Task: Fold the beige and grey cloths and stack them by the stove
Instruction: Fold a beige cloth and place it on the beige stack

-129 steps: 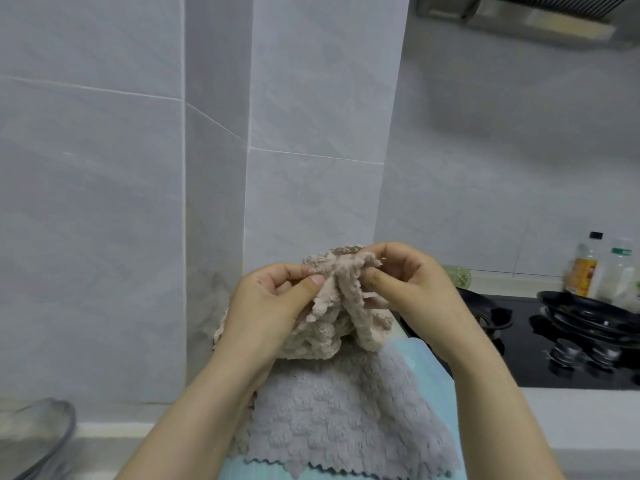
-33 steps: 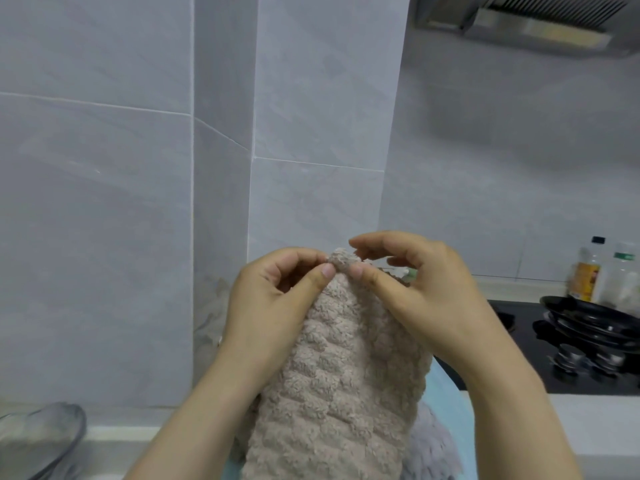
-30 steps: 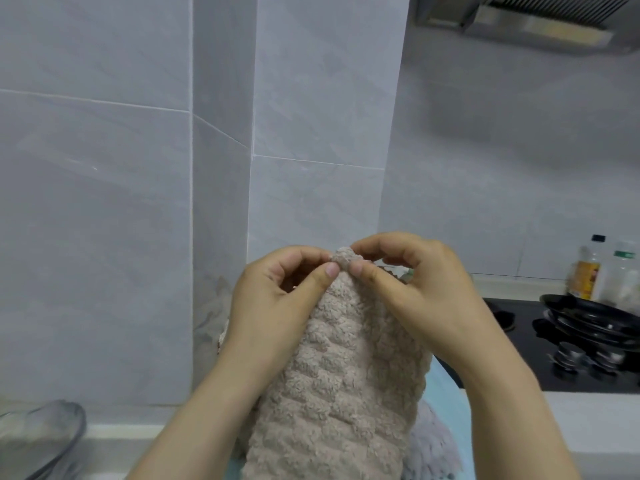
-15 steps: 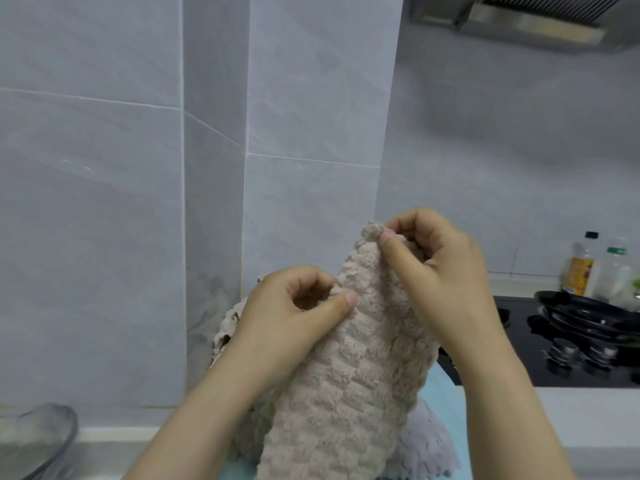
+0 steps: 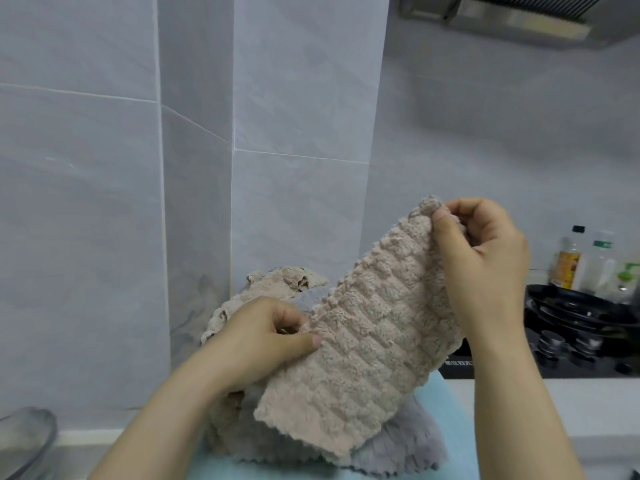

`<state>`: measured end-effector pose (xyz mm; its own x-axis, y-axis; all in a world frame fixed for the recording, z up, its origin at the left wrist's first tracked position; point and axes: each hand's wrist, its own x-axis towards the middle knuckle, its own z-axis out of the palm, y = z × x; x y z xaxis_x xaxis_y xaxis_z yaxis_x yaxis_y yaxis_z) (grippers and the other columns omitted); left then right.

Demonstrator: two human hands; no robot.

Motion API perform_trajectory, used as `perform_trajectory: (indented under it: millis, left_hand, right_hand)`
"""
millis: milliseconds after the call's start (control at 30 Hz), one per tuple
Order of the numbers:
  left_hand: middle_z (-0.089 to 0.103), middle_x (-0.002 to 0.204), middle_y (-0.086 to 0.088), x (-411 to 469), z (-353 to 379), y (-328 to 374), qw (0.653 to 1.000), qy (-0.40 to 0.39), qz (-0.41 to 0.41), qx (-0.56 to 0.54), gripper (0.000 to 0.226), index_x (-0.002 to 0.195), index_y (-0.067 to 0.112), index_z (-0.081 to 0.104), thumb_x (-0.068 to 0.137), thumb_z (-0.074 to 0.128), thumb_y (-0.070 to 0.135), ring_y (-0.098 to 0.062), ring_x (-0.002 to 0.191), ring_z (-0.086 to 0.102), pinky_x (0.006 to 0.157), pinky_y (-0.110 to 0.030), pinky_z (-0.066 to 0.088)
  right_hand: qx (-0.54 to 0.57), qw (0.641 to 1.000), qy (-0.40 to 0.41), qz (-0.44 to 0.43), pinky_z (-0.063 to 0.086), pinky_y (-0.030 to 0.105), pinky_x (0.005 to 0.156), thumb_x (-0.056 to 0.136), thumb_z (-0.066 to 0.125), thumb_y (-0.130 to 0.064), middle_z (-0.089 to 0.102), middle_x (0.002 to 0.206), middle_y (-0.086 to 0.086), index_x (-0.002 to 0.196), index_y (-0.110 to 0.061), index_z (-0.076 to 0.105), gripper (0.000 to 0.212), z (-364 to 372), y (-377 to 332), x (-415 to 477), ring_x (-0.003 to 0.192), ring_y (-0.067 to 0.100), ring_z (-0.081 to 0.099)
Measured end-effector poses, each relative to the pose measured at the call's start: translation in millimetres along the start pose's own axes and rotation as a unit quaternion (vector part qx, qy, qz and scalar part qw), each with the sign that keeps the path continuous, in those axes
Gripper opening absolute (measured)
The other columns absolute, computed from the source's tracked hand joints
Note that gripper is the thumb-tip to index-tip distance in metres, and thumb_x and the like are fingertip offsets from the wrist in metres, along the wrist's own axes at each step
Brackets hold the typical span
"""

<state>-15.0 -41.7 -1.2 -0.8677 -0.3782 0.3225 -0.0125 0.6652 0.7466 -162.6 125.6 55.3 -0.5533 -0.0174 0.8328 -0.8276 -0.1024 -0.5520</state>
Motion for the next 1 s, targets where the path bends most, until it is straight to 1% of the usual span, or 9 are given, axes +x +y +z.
perform_trajectory:
  millis: [167, 267, 400, 500, 600, 667, 767, 900, 1000]
  left_hand:
    - [0.051, 0.051, 0.007, 0, -14, -4, 0.999, 0.038, -0.017, -0.026, 0.019, 0.068, 0.011, 0.065, 0.085, 0.068, 0.020, -0.006, 0.049, 0.043, 0.050, -0.020, 0.033]
    - [0.051, 0.052, 0.011, -2, -23, -5, 0.996, 0.083, 0.006, -0.042, 0.013, 0.078, 0.012, 0.064, 0.090, 0.061, 0.015, 0.001, 0.046, 0.043, 0.045, -0.011, 0.033]
    - [0.064, 0.077, -0.002, -4, -31, -9, 0.995, 0.086, 0.019, -0.036, 0.004, 0.090, 0.017, 0.066, 0.089, 0.064, 0.021, -0.004, 0.066, 0.052, 0.061, -0.015, 0.039]
    - [0.060, 0.068, -0.001, -3, -28, -8, 0.990, 0.139, 0.017, -0.021, 0.006, 0.090, 0.018, 0.064, 0.086, 0.066, 0.022, -0.002, 0.054, 0.046, 0.051, -0.012, 0.035]
    - [0.064, 0.071, -0.017, -1, -25, -5, 0.984, 0.161, -0.002, -0.073, 0.014, 0.092, 0.018, 0.064, 0.082, 0.071, 0.023, -0.012, 0.063, 0.052, 0.063, -0.026, 0.038]
    - [0.066, 0.071, -0.016, 0, -26, -5, 0.978, 0.151, -0.020, -0.142, 0.013, 0.093, 0.013, 0.066, 0.082, 0.071, 0.016, -0.018, 0.069, 0.055, 0.071, -0.031, 0.040]
    - [0.065, 0.074, -0.011, 2, -28, -9, 0.967, 0.148, -0.047, -0.203, 0.012, 0.096, 0.007, 0.065, 0.084, 0.067, 0.005, -0.019, 0.068, 0.051, 0.065, -0.027, 0.039]
    - [0.059, 0.067, 0.000, 12, -20, -26, 0.968, 0.229, -0.051, -0.085, 0.011, 0.092, 0.011, 0.062, 0.084, 0.068, 0.007, -0.005, 0.051, 0.046, 0.046, -0.007, 0.034]
    - [0.062, 0.083, 0.002, 17, -4, -42, 0.964, 0.260, -0.059, 0.013, 0.016, 0.093, 0.015, 0.061, 0.080, 0.071, 0.013, -0.013, 0.070, 0.055, 0.066, -0.015, 0.045]
  right_hand:
    - [-0.005, 1.000, 0.025, 0.010, 0.043, 0.017, 0.064, 0.094, 0.060, -0.025, 0.061, 0.076, -0.014, 0.087, -0.021, 0.062, 0.008, -4, 10, 3, 0.069, 0.000, 0.053]
    - [-0.035, 0.999, 0.039, -0.003, 0.037, 0.008, 0.061, 0.097, 0.056, -0.025, 0.057, 0.078, -0.018, 0.091, -0.019, 0.058, 0.009, -4, 16, 3, 0.069, -0.008, 0.052]
    - [-0.074, 0.996, 0.050, -0.012, 0.036, 0.005, 0.061, 0.098, 0.051, -0.022, 0.053, 0.078, -0.020, 0.093, -0.020, 0.053, 0.006, -2, 25, 1, 0.071, -0.016, 0.050]
    - [-0.081, 0.996, 0.038, 0.000, 0.035, 0.003, 0.061, 0.098, 0.052, -0.023, 0.054, 0.079, -0.020, 0.092, -0.019, 0.055, 0.007, -1, 31, 1, 0.073, -0.016, 0.050]
    - [-0.087, 0.996, 0.002, 0.021, 0.039, 0.011, 0.063, 0.095, 0.056, -0.026, 0.058, 0.080, -0.017, 0.092, -0.019, 0.059, 0.009, 2, 36, 0, 0.074, -0.005, 0.054]
    - [-0.109, 0.993, -0.011, 0.033, 0.041, 0.026, 0.066, 0.094, 0.056, -0.027, 0.062, 0.082, -0.010, 0.093, -0.018, 0.062, 0.011, 6, 39, -3, 0.076, 0.009, 0.055]
    - [-0.148, 0.988, 0.007, 0.051, 0.039, 0.032, 0.069, 0.096, 0.052, -0.025, 0.061, 0.087, 0.000, 0.099, -0.012, 0.061, 0.016, 8, 48, -6, 0.082, 0.019, 0.053]
    - [-0.154, 0.981, 0.010, 0.114, 0.038, 0.033, 0.072, 0.098, 0.048, -0.023, 0.057, 0.093, 0.004, 0.101, -0.009, 0.057, 0.017, 7, 66, -8, 0.086, 0.022, 0.051]
    - [-0.145, 0.973, -0.013, 0.181, 0.039, 0.033, 0.075, 0.099, 0.047, -0.022, 0.055, 0.096, 0.004, 0.102, -0.009, 0.057, 0.017, 13, 78, -15, 0.087, 0.022, 0.050]
